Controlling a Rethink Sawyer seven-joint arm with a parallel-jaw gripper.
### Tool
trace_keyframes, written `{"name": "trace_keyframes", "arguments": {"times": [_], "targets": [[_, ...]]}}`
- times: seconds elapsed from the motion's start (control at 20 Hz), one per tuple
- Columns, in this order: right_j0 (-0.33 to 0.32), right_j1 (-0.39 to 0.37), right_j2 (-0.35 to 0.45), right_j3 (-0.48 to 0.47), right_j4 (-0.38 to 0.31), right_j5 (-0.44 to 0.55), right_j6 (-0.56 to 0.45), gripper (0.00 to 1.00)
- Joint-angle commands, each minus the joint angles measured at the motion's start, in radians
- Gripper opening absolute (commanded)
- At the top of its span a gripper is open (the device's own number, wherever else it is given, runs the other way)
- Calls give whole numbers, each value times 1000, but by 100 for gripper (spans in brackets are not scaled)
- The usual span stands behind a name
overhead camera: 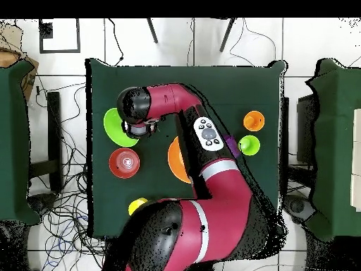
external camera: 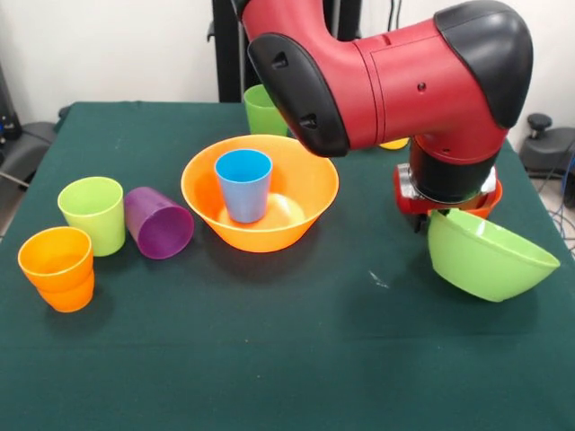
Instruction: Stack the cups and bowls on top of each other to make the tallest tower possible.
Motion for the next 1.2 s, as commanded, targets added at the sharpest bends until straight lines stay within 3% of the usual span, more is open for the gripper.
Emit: {"name": "trace_keyframes", "arguments": {"times": [0.05,0.45,0.95,1.2], "targets": [[5,-29,-7,-14,-48,77,-181,0],[-14,-55,-4,32,-52,27,-181,0],[-38,-82,3,57,-57,35,-222,0],[-75,-142,19,123,-36,44,-239,0]]}}
